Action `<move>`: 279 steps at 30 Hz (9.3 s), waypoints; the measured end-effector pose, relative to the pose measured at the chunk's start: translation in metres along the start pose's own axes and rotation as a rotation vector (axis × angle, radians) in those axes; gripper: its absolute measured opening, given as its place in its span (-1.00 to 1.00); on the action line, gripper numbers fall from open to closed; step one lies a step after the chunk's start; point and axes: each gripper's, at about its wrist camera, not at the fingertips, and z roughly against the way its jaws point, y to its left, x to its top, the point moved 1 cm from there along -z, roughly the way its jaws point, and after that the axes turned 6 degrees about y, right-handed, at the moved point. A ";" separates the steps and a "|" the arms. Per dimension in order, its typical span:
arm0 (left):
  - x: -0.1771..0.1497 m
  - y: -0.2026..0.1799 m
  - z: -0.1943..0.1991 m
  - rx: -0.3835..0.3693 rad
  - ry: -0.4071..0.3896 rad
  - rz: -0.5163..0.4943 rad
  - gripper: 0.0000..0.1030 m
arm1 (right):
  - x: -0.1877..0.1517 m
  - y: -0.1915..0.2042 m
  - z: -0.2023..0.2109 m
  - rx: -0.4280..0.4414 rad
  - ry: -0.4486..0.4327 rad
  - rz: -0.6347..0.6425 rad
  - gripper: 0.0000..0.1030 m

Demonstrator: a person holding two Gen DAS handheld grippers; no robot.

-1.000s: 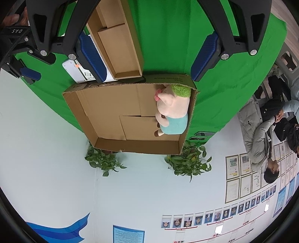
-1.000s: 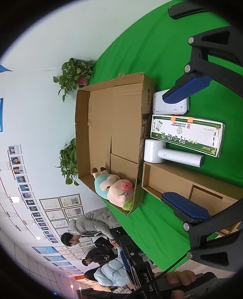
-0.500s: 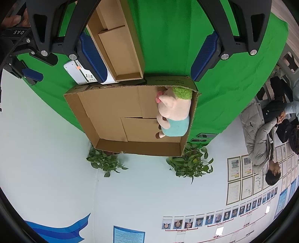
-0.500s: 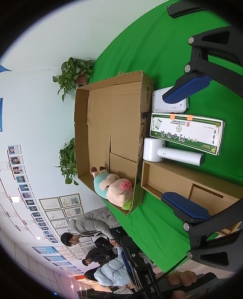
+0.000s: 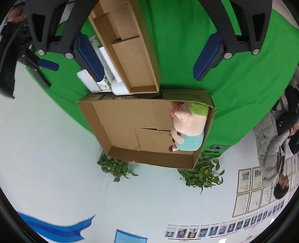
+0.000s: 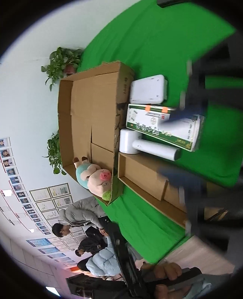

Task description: Organize objects

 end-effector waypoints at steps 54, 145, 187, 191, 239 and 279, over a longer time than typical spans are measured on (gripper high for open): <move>-0.084 0.008 -0.067 -0.185 0.387 0.141 -0.34 | -0.034 0.058 -0.027 0.052 0.105 0.112 0.73; 0.017 -0.033 -0.048 -0.152 0.158 -0.093 -0.63 | 0.032 0.057 -0.035 -0.014 -0.048 0.017 -0.39; 0.024 -0.023 -0.045 -0.136 0.136 -0.070 -0.64 | 0.042 0.063 -0.041 -0.002 -0.048 0.014 -0.39; 0.025 -0.022 -0.044 -0.133 0.136 -0.068 -0.64 | 0.042 0.062 -0.042 0.004 -0.047 0.013 -0.39; 0.026 -0.020 -0.053 -0.123 0.146 -0.069 -0.64 | 0.041 0.058 -0.051 0.024 -0.033 0.005 -0.39; 0.031 -0.022 -0.058 -0.131 0.141 -0.067 -0.65 | 0.044 0.059 -0.047 0.017 -0.028 0.038 -0.39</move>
